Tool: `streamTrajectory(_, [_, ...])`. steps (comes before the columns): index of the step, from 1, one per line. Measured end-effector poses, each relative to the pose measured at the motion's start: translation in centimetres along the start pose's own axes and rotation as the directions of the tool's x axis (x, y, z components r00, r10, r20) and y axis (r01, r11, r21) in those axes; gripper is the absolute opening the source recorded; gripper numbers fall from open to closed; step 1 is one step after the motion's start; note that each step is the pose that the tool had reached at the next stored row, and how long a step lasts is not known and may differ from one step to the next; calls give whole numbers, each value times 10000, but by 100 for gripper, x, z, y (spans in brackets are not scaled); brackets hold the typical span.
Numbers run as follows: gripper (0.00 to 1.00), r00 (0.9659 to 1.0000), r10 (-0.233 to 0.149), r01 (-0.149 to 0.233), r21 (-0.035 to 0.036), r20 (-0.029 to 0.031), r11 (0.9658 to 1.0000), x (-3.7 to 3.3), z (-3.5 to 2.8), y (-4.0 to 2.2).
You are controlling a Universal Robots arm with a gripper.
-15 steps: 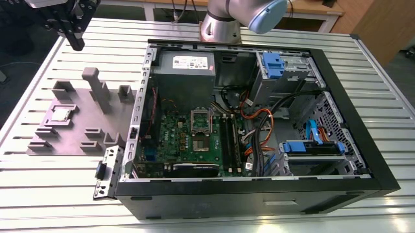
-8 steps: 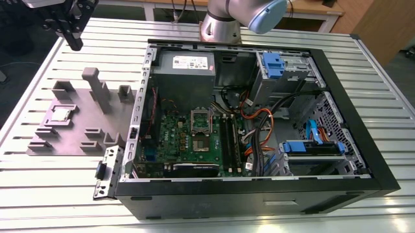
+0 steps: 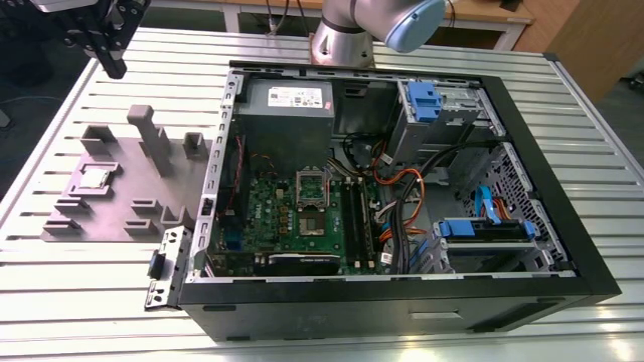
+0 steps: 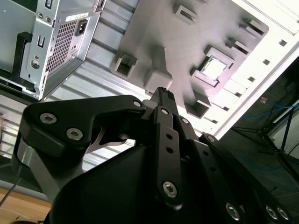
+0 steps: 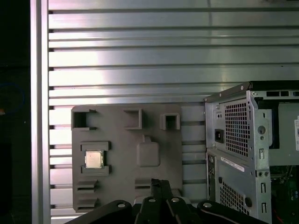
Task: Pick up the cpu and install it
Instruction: 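Reach for the cpu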
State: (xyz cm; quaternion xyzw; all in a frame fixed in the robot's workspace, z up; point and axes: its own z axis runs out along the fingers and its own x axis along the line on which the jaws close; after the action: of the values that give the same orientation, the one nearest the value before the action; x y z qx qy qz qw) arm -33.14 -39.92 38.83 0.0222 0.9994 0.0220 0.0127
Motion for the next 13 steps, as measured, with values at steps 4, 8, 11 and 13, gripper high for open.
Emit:
streamTrajectory(4, [11,10000,0,0,-1,1,10000,7,1,0])
streamTrajectory(8, [11,10000,-1,1,0,1,10000,18,2,-1])
streamTrajectory(11, [11,10000,-1,1,0,1,10000,23,3,-1])
streamTrajectory(13, [11,10000,-1,1,0,1,10000,25,3,-1])
